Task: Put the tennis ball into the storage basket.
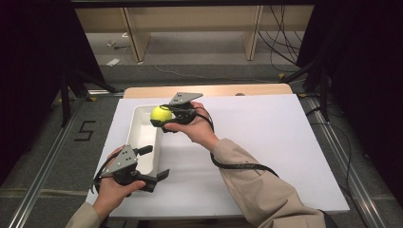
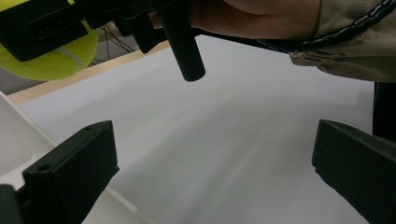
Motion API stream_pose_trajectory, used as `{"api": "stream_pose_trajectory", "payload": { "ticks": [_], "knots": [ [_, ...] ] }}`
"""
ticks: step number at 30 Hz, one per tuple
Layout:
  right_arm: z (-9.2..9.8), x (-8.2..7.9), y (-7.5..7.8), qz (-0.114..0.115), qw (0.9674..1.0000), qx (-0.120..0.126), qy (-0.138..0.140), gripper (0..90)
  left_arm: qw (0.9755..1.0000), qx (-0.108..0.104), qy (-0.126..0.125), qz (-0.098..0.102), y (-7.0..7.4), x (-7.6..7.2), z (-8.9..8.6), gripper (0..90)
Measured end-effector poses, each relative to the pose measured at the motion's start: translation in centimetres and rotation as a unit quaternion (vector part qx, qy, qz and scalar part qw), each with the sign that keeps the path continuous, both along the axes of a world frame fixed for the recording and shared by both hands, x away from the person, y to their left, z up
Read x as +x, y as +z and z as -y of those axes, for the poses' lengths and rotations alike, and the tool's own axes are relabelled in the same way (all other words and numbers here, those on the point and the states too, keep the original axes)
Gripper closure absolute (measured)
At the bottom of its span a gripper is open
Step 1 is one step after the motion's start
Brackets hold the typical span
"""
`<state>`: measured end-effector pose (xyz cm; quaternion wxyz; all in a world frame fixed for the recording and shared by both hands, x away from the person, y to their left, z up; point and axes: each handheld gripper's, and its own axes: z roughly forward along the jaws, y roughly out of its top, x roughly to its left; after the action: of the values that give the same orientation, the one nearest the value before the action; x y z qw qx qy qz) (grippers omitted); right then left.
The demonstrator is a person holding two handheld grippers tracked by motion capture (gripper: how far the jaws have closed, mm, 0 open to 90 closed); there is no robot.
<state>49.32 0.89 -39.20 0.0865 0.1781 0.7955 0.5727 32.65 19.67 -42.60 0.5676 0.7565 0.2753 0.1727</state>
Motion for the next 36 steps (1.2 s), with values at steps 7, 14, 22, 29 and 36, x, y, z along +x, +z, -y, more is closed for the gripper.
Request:
{"api": "stream_pose_trajectory", "payload": {
  "ticks": [7,14,22,29,36],
  "knots": [
    [-0.2,0.0,0.0,-0.001,1.0000,0.000,0.002,26.6,1.0000,0.000,0.000,0.000,0.0,0.0,0.0,0.0],
    [-0.4,0.0,-0.1,-0.002,1.0000,-0.002,0.004,26.6,1.0000,0.002,-0.001,0.001,0.0,0.0,0.0,0.0],
    [-0.7,0.0,0.0,-0.001,1.0000,-0.002,0.005,26.6,1.0000,0.000,0.000,0.000,0.0,0.0,0.0,0.0],
    [-0.9,0.0,0.0,-0.001,1.0000,-0.002,0.006,26.6,1.0000,0.000,-0.001,0.000,0.0,0.0,0.0,0.0],
    [-1.1,0.2,0.1,-0.001,1.0000,-0.004,0.006,26.6,1.0000,0.001,-0.002,0.001,0.0,0.0,0.0,0.0]
  ]
}}
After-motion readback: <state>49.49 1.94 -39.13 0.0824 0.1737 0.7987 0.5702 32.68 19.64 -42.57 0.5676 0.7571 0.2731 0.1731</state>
